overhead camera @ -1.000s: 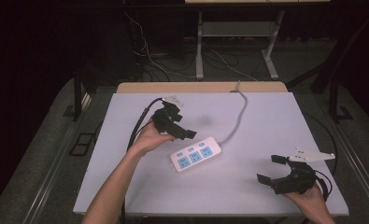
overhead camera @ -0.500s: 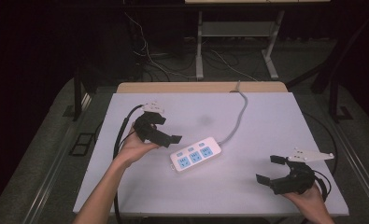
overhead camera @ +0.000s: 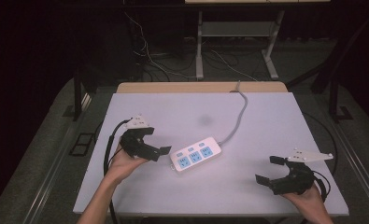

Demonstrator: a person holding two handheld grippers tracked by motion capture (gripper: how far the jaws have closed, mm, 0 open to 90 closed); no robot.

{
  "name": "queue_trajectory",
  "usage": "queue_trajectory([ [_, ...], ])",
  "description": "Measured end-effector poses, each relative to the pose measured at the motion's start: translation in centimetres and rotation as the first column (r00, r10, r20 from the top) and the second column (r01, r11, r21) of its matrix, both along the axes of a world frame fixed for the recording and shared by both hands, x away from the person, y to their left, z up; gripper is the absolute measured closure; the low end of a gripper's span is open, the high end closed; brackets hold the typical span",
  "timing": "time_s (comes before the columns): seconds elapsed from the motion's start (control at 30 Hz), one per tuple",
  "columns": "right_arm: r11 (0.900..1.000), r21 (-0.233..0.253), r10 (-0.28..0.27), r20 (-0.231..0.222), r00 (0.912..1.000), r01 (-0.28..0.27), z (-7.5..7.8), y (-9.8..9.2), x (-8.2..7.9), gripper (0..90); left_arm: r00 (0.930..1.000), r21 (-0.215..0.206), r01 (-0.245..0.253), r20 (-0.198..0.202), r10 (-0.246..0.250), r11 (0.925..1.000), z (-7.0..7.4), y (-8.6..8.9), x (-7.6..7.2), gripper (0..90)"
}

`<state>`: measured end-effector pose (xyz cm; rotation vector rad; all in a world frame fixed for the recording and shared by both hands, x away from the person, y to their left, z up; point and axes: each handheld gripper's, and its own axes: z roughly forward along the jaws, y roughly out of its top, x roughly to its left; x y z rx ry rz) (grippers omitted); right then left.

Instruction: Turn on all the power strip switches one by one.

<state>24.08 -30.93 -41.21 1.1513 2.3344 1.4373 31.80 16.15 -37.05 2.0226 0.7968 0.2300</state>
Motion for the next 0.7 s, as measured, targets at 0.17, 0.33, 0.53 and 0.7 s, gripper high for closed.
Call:
queue_trajectory([
  [0.17,1.000,-0.002,0.002,-0.004,1.0000,-0.002,0.0,0.1,-0.1,0.9,0.9994,-0.033,-0.034,0.003,0.034,0.9989,-1.4,1.0,-1.4,0.0],
  [0.33,1.000,0.001,0.003,-0.004,1.0000,-0.003,0.0,0.1,-0.1,0.9,0.9976,-0.097,-0.069,-0.015,0.068,0.9929,-3.1,1.8,-2.8,0.0],
  [0.53,1.000,0.007,0.001,-0.011,0.9999,-0.001,-0.1,0.1,-0.1,0.9,0.9972,-0.109,-0.069,-0.037,0.065,0.9917,-4.5,2.0,-3.9,0.0],
  [0.7,1.000,0.010,0.002,-0.015,0.9999,-0.002,-0.1,0.2,-0.1,0.9,0.9972,-0.118,-0.069,-0.036,0.065,0.9906,-4.9,1.9,-4.0,0.0],
])
